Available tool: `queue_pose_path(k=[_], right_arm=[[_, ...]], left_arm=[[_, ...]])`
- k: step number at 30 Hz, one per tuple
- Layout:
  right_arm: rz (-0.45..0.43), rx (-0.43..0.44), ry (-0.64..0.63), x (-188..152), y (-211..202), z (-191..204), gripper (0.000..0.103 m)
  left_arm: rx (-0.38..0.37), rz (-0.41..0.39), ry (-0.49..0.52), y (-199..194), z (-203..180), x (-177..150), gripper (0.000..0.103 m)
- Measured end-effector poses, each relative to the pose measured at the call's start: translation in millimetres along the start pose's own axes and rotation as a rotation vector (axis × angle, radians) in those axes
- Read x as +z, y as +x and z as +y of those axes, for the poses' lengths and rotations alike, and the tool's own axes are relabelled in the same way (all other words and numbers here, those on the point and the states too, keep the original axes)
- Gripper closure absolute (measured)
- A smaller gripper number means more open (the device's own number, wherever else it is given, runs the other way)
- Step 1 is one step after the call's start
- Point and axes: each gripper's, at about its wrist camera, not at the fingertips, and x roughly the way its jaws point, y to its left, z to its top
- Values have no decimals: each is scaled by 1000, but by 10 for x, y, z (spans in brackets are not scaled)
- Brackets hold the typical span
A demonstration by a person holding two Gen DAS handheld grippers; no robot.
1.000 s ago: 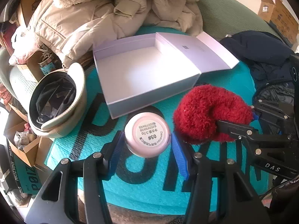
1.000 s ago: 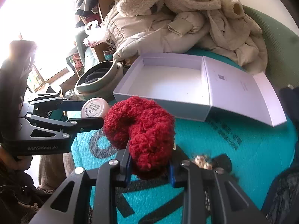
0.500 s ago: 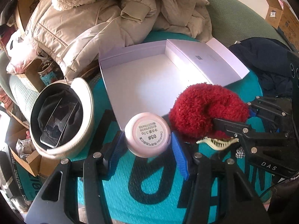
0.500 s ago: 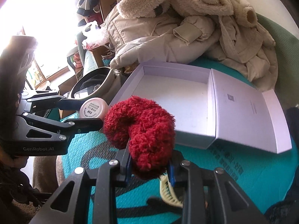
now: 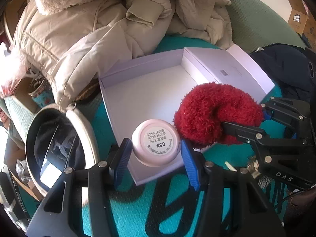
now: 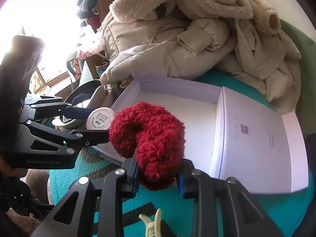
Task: Organize objects
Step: 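Lower both items into the white box and open both grippers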
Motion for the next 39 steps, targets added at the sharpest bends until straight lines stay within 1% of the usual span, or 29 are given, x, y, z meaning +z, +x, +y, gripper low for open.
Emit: queue_pose_path(k=[11,22,28,31,35,37,39], right_arm=[[-18,-38,-33,336,319,-205,74],[-3,-72,-73,593,662,-380,74],[9,-91,-91,682,833,-435,74],[23,-90,-83,709,916,-466,74],[36,-92,-79,754,987,-496,74],[43,-88,-75,766,1009,-506,72],[53,-92,-71,768,1029,-514,68]], left_arm=[[3,13,10,432,100,390,53],[27,29,26,864,199,725,53],[46,54,34,1093,210,840,53],[46,66,40,1154,194,891,53],[66,80,36,1220,185,922,53],[57,94,25,1273,197,946,53],[58,98,20,1293,202,949,53]])
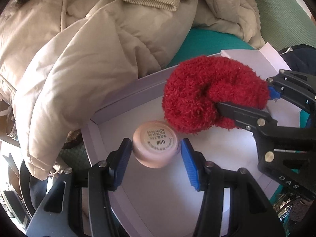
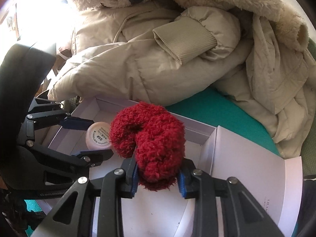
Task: Organize objects
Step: 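Lower both items into the white box and open both grippers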
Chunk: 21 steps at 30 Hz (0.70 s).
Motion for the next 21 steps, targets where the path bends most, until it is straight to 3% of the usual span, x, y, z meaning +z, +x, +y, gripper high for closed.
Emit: queue_pose_path(k=[6,9,21], right_arm=[[15,-29,15,-23,1,-33,56],[17,-45,19,-37,-32,-49,53],[9,-68,32,-94,-276,-66,51]], left_arm=[[23,-8,-6,-8,2,29,48],[43,-1,-3,9,-9,38,41],[30,-31,-7,-196,-66,37,41]])
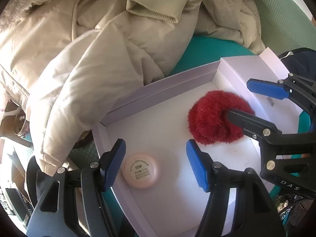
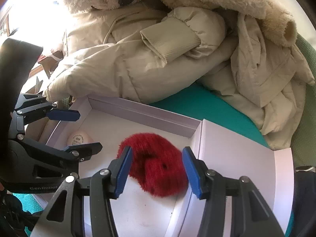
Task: Organize objects
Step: 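Lower both items into the white box and open both grippers, then withdraw both grippers from the box back toward the remaining pile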
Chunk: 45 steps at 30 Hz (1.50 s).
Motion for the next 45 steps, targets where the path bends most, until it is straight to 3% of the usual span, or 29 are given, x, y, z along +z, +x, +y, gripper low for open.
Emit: queue_pose_path(k=[13,29,45], right_arm=[[-45,-20,4,66,-359,27,51],[-120,-51,-11,-8,-1183,154,51],[-173,-71,14,-420,-1939,355,51]], left_arm=[[2,-56,-14,-585,57,-158,41],[19,-144,-9,-1373,-71,-329,41],[28,-212,16,-2133,-386,-838,41]])
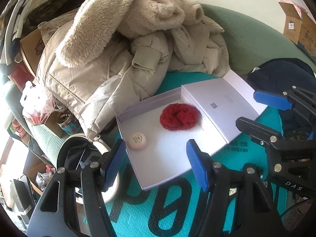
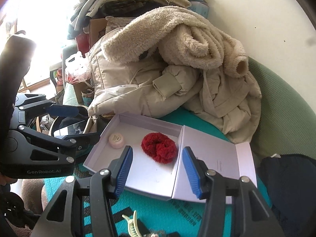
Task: Organize objects
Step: 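Withdraw both grippers from the box back toward the remaining pile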
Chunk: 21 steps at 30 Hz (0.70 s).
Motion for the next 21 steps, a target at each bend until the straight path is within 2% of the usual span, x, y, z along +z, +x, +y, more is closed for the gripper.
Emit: queue_pose_path(k=[11,21], right_arm=[[16,-18,20,-353,-363,101,51],[72,-19,30,-768,-486,235,51]], left_arm=[[-18,-7,11,-342,-254,-397,41],[-51,29,15,-400,-493,-809,41]])
